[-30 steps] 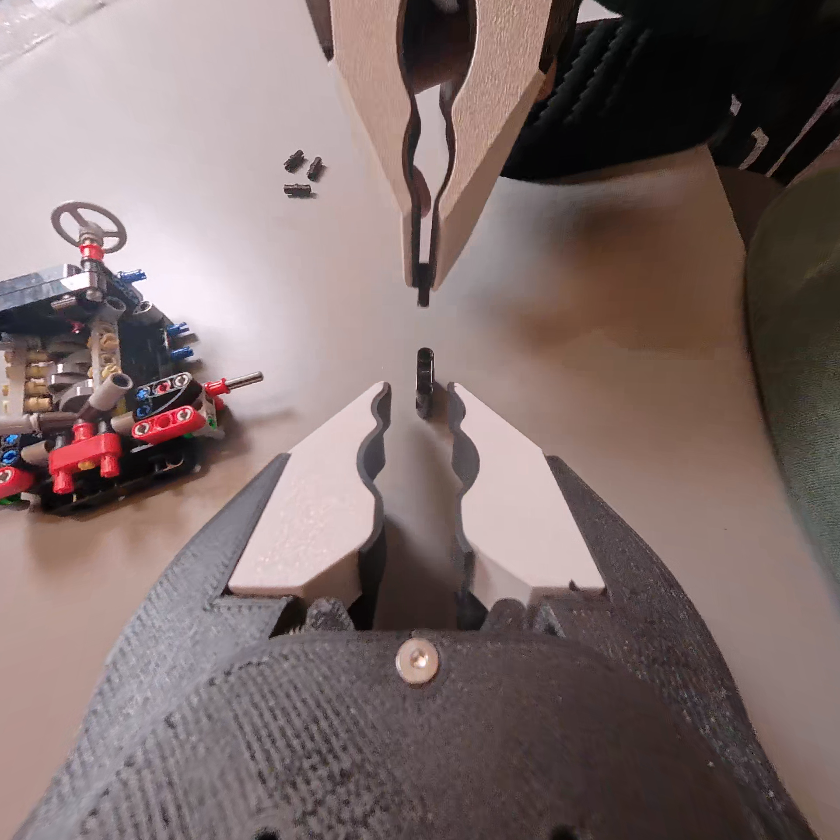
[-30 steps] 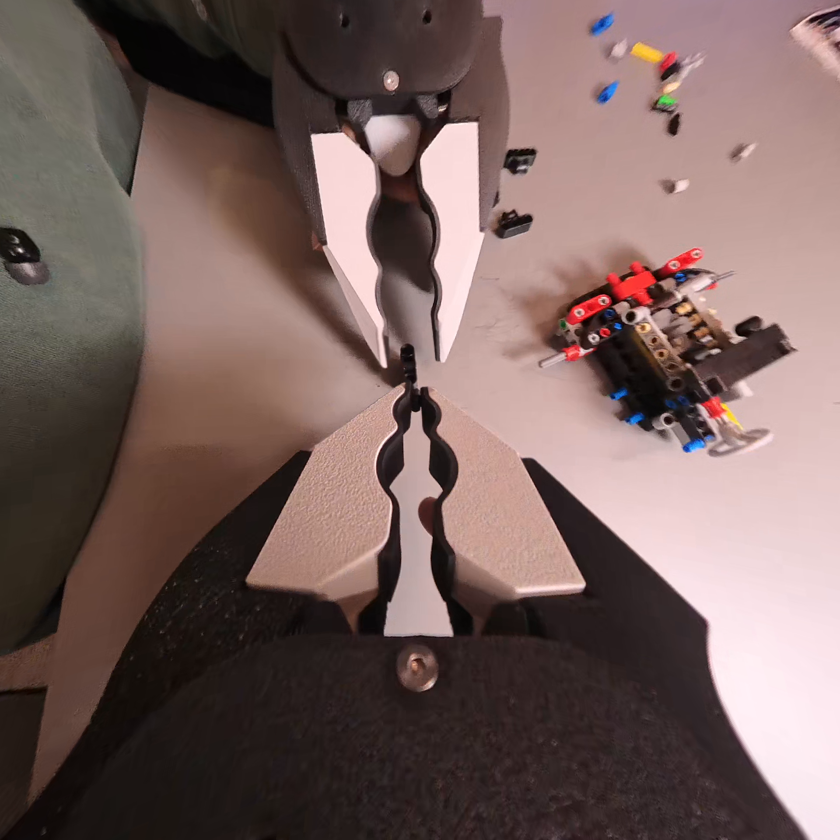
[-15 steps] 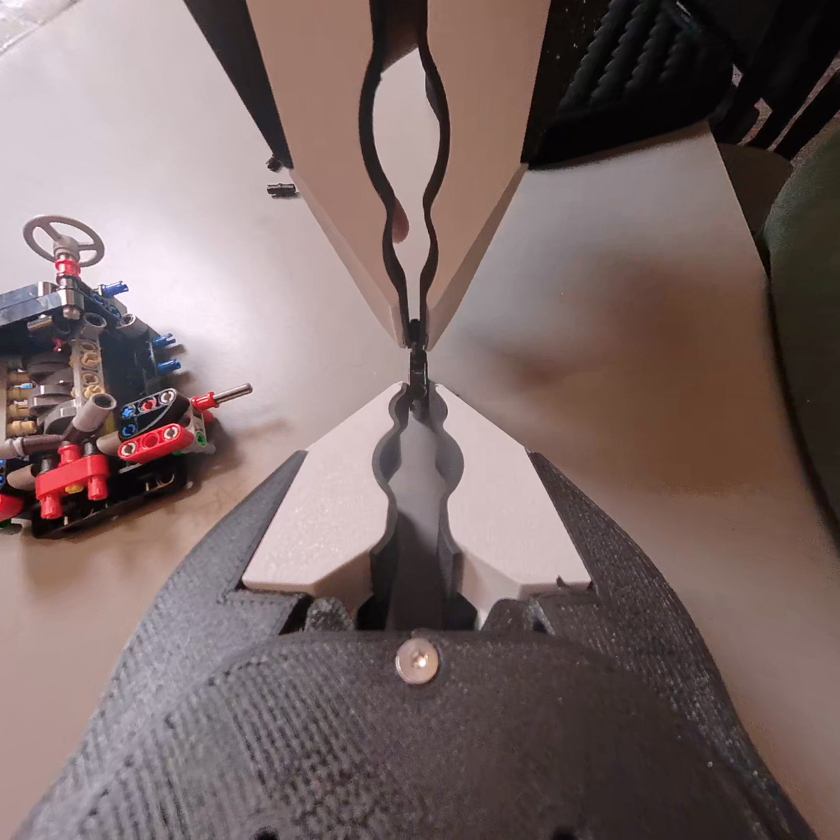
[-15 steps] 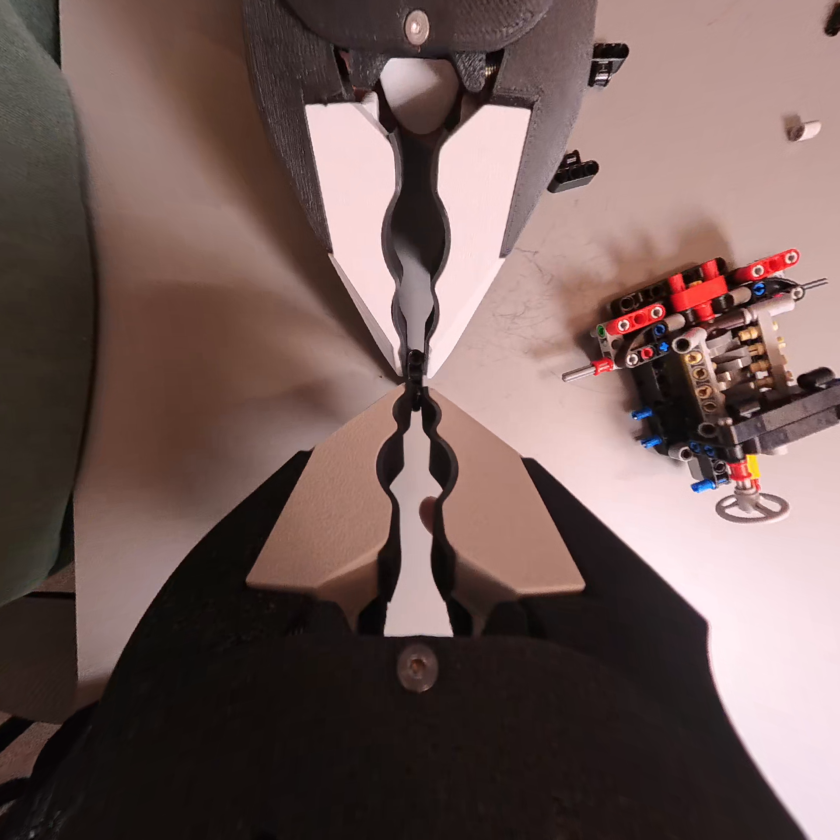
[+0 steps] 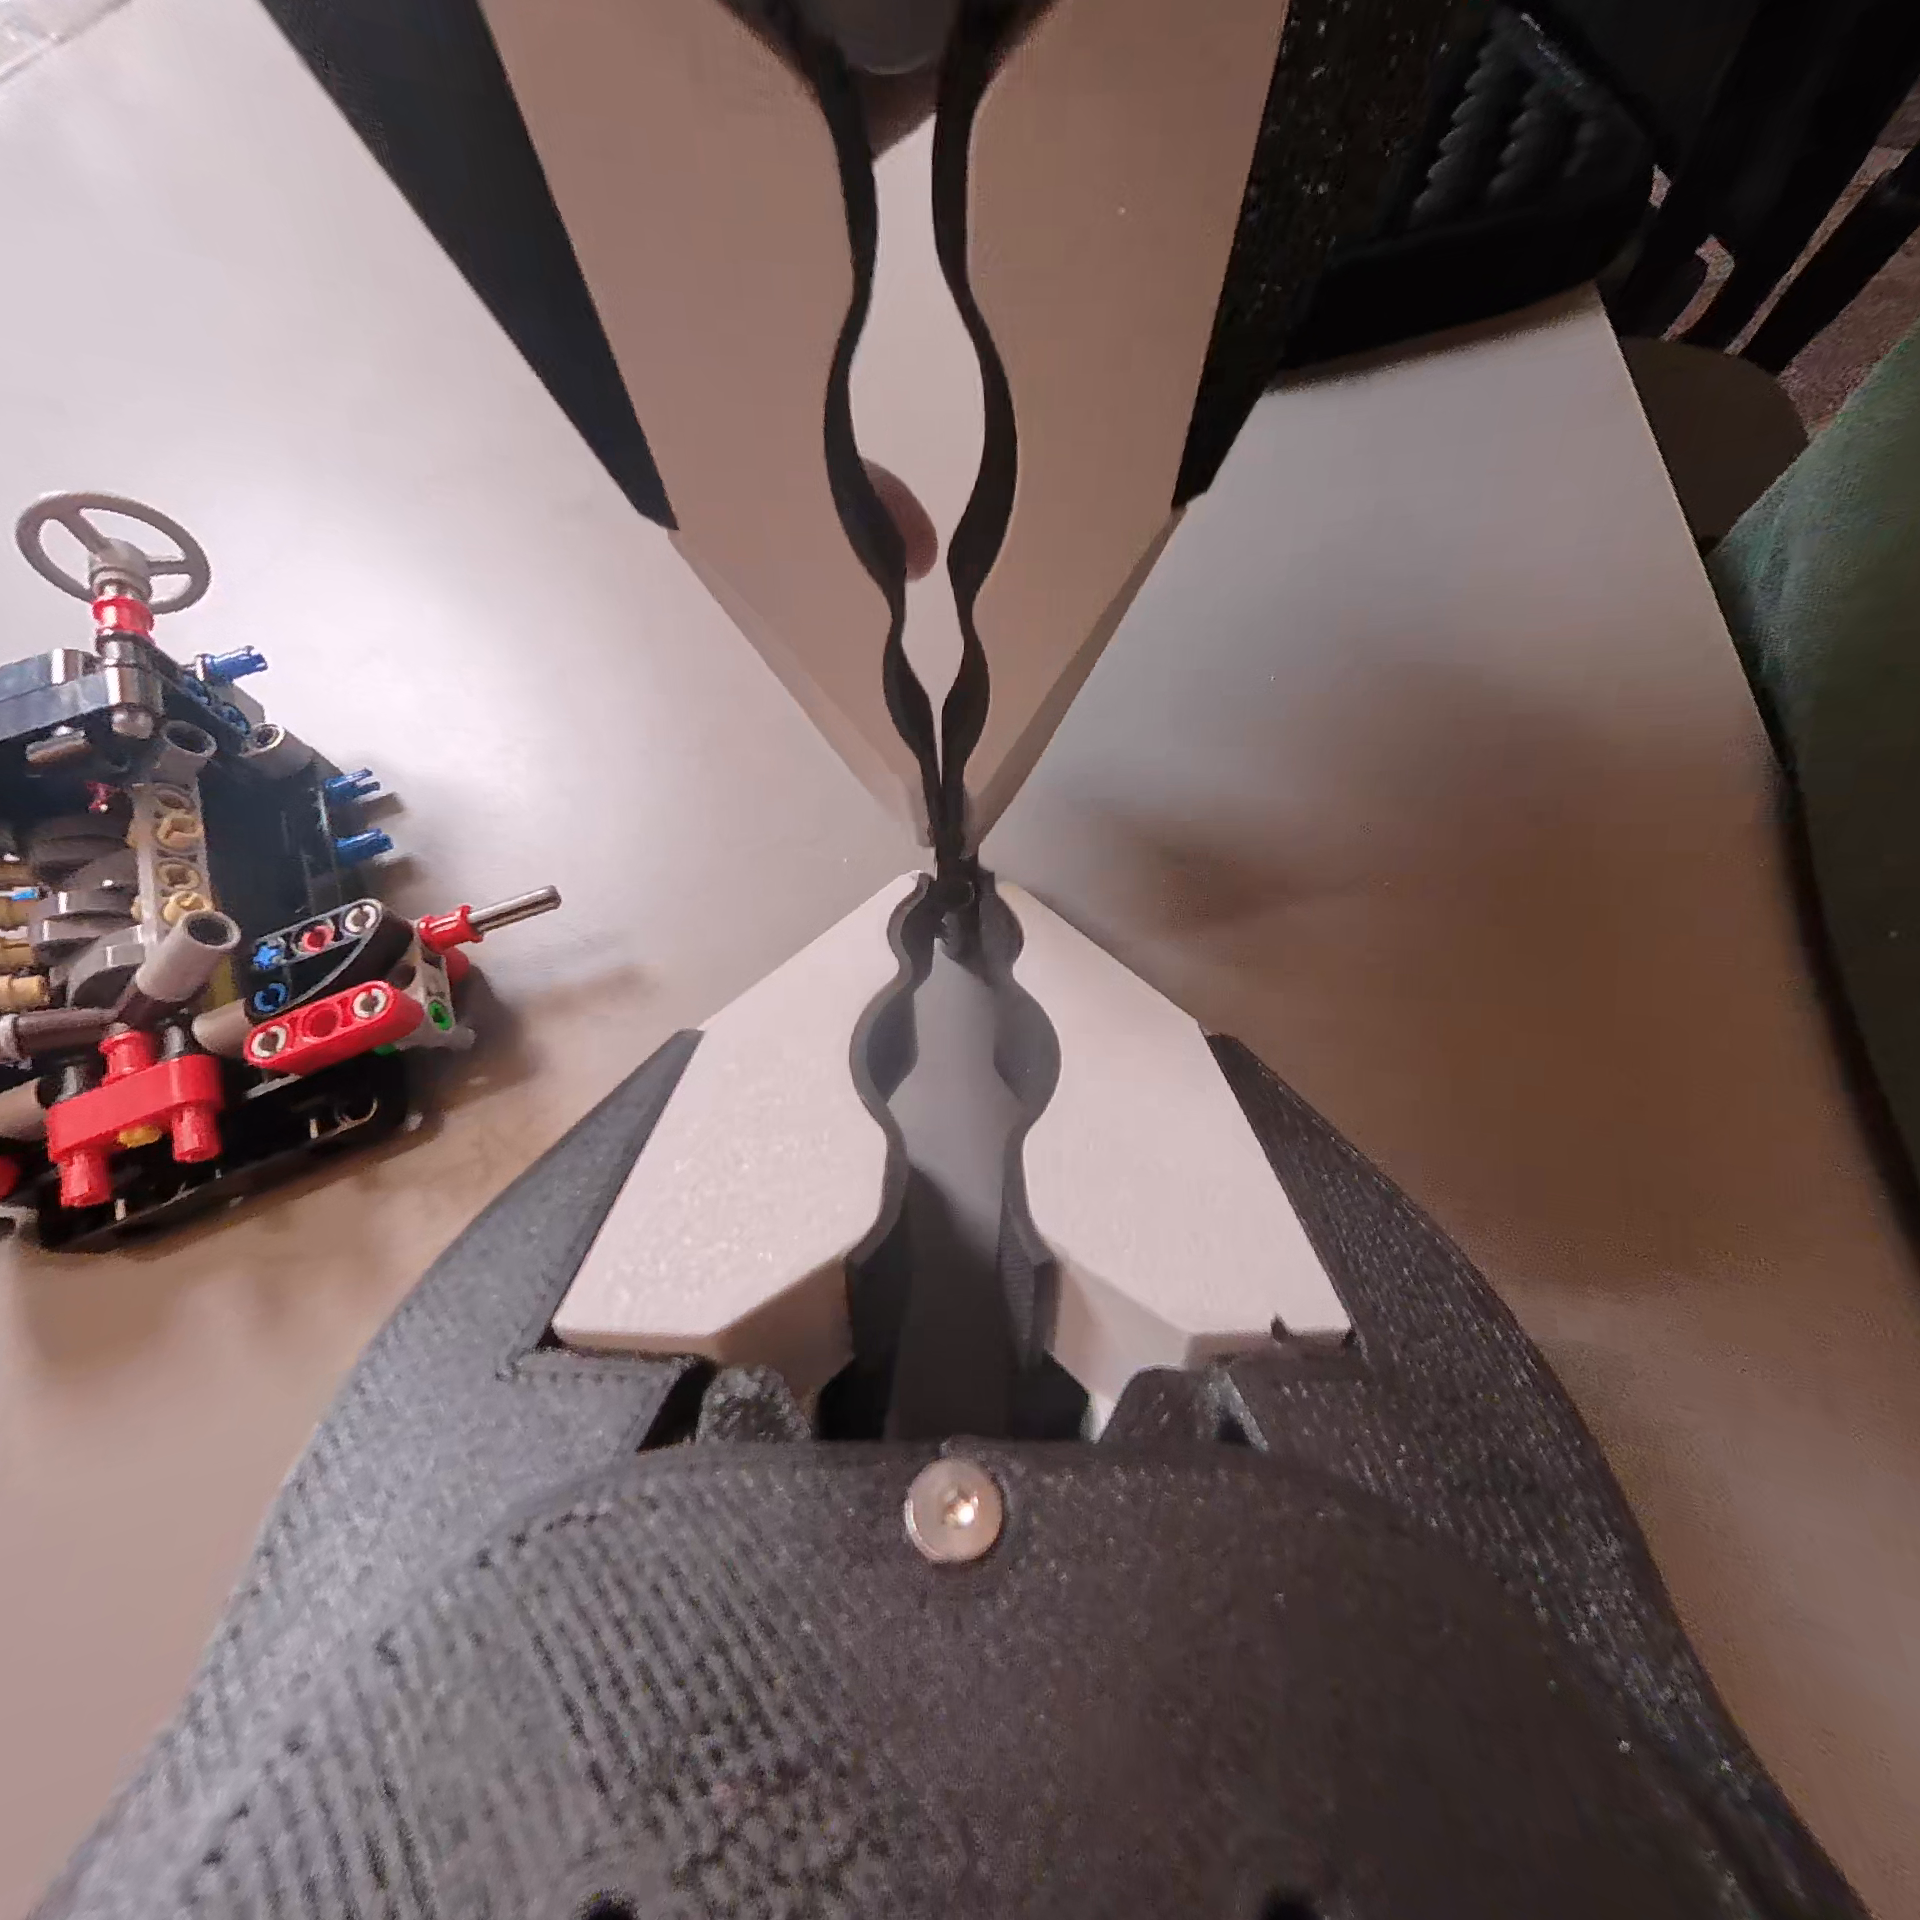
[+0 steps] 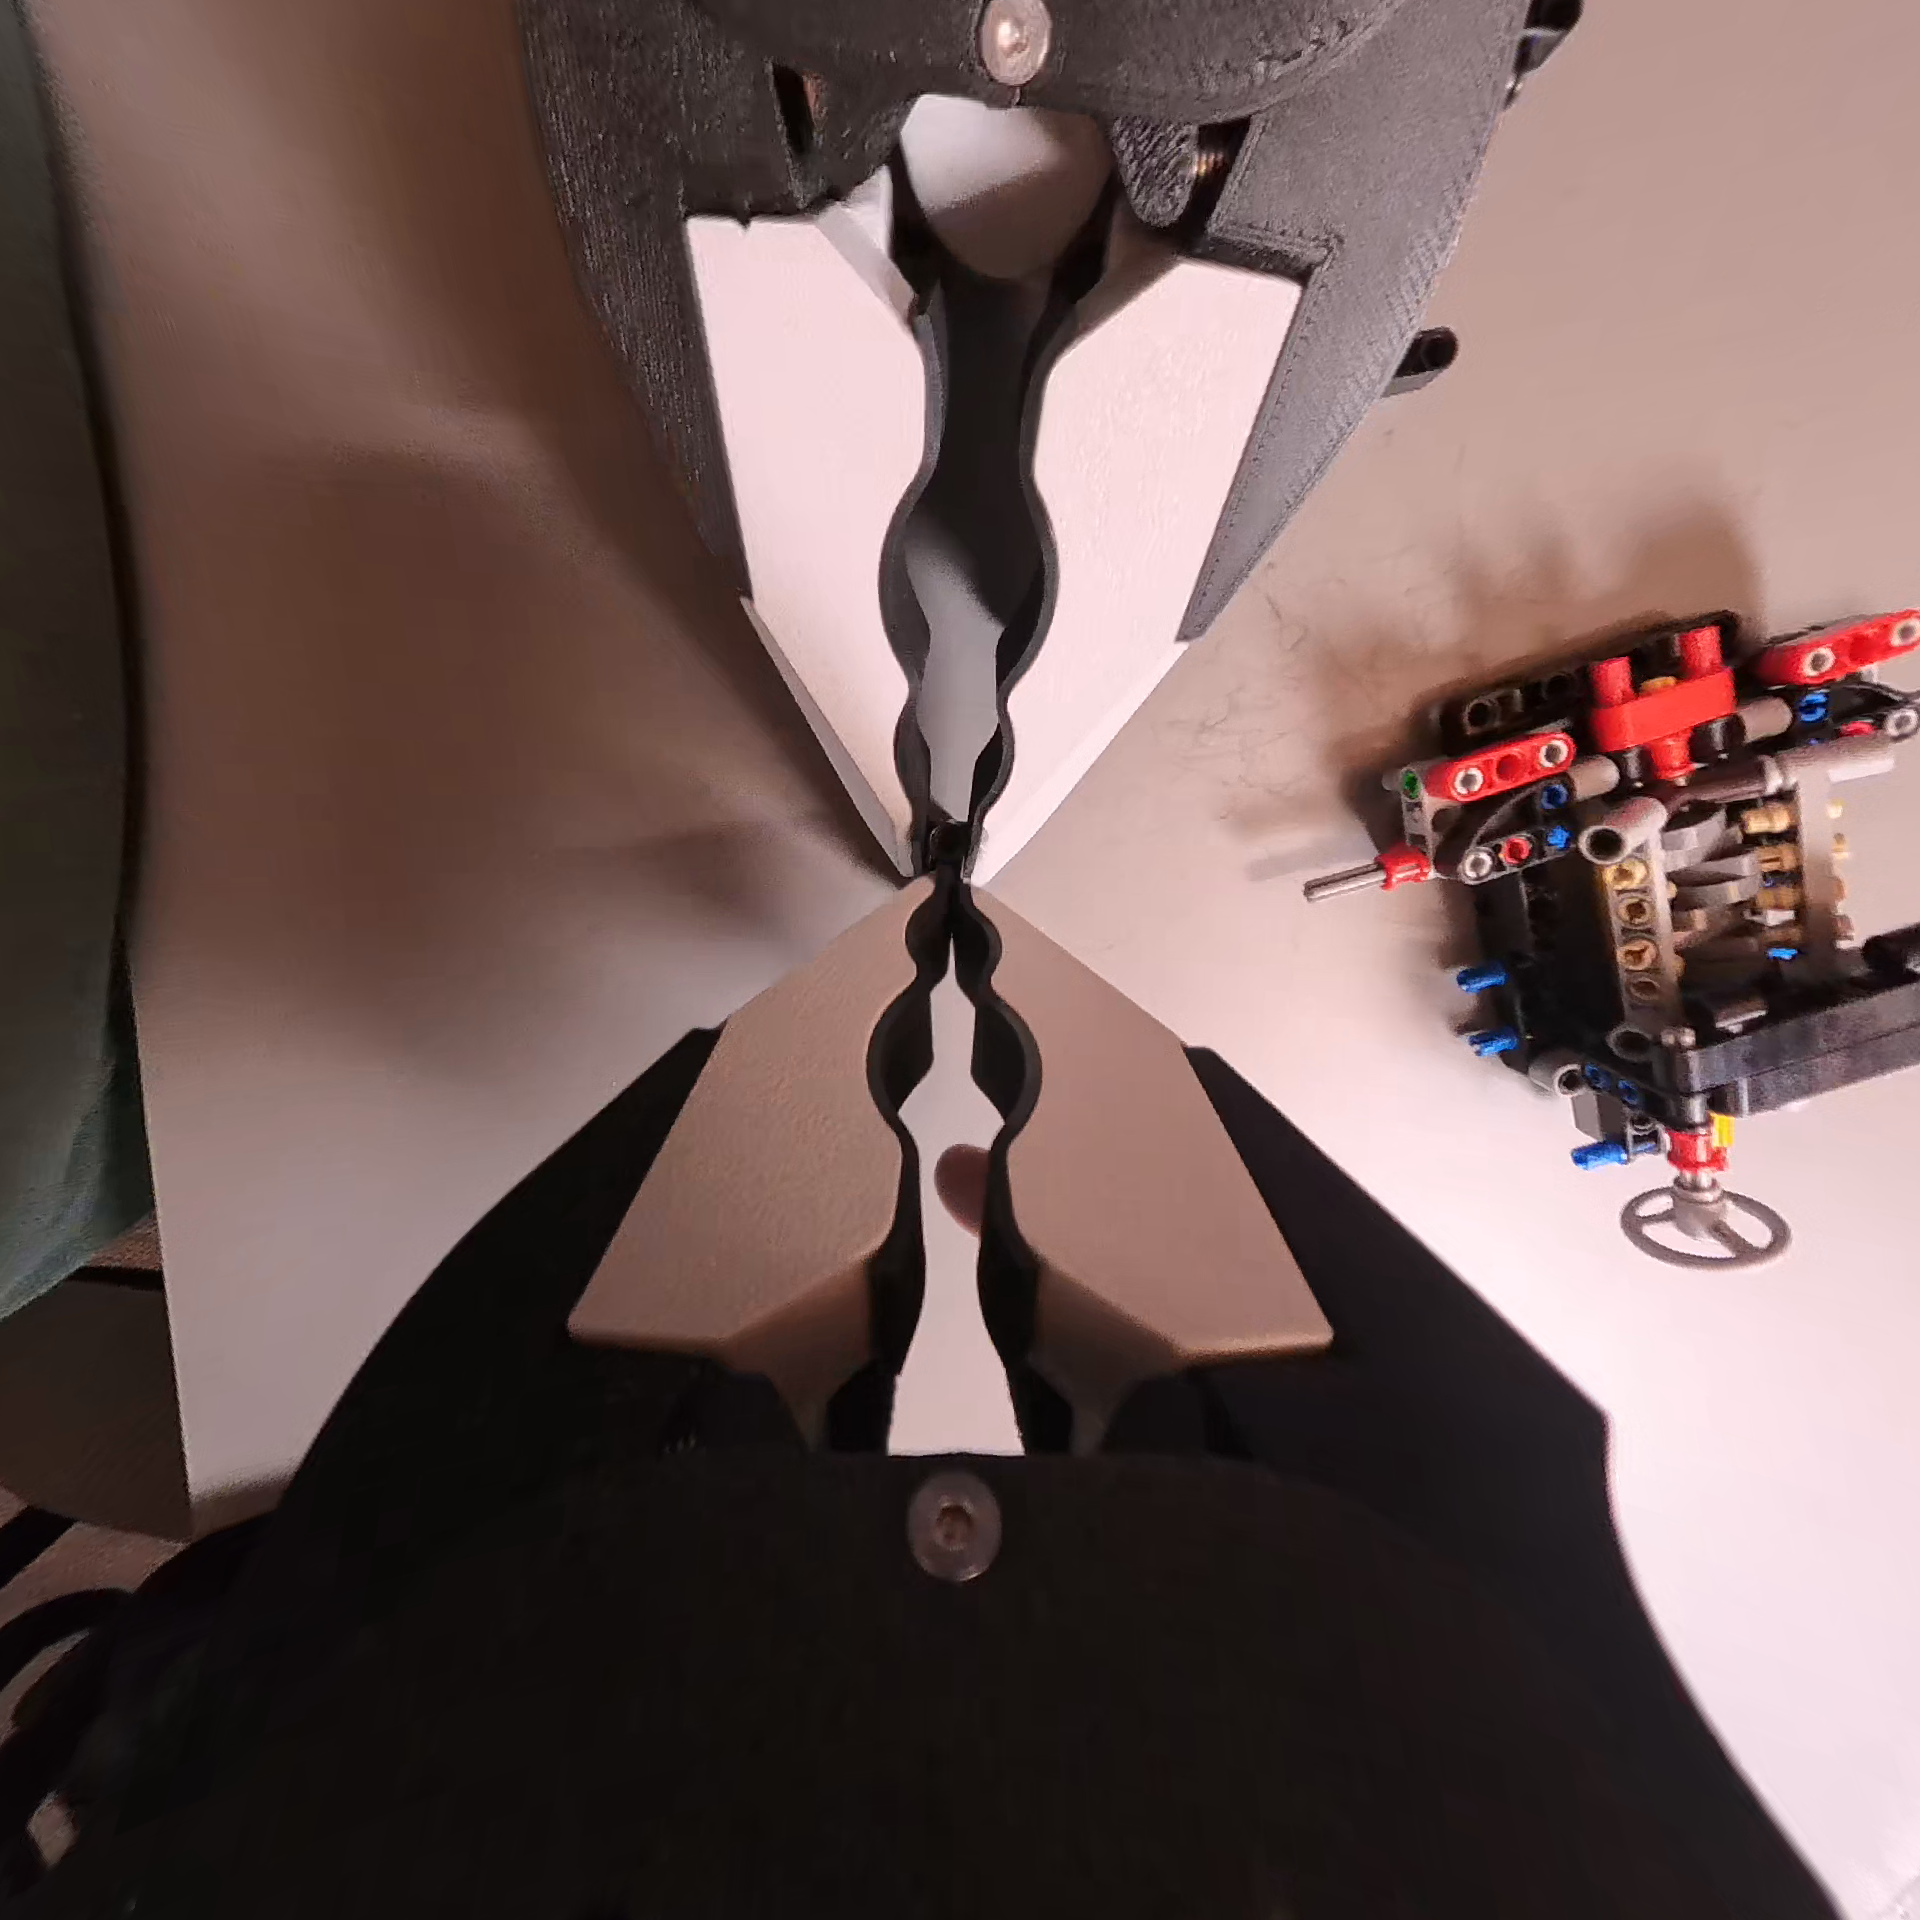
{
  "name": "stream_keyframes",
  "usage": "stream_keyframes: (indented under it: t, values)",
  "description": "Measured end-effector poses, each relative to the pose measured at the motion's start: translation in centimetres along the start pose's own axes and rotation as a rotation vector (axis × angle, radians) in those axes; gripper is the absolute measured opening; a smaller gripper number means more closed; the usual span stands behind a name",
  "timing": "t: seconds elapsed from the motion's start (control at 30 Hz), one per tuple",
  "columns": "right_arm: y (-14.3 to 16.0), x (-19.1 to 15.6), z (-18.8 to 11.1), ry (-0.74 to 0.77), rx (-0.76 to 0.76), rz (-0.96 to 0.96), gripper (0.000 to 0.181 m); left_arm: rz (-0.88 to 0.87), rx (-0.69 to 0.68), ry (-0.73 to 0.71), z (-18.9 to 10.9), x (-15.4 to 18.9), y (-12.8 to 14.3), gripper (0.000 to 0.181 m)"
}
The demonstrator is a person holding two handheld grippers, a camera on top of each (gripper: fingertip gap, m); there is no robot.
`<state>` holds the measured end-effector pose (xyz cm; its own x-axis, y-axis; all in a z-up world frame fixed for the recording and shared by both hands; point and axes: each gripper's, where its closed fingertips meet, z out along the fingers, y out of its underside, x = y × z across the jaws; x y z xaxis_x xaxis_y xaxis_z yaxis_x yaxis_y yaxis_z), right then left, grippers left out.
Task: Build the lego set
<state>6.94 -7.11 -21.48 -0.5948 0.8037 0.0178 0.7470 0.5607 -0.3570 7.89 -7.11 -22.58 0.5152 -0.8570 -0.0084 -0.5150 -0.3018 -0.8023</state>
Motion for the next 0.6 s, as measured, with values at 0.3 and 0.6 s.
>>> stream_keyframes:
  t: [0.3, 0.6]
  values:
    - [-0.9, 0.2, -0.8, -0.028, 0.223, 0.08, 0.0, -0.026, 0.001, 0.013, 0.0, 0.0, 0.0, 0.006]
    - [-2.7, 2.5, -4.1, 0.026, 0.753, 0.403, 0.0, -0.129, 0.152, 0.004, -1.9, -0.8, -1.6, 0.023]
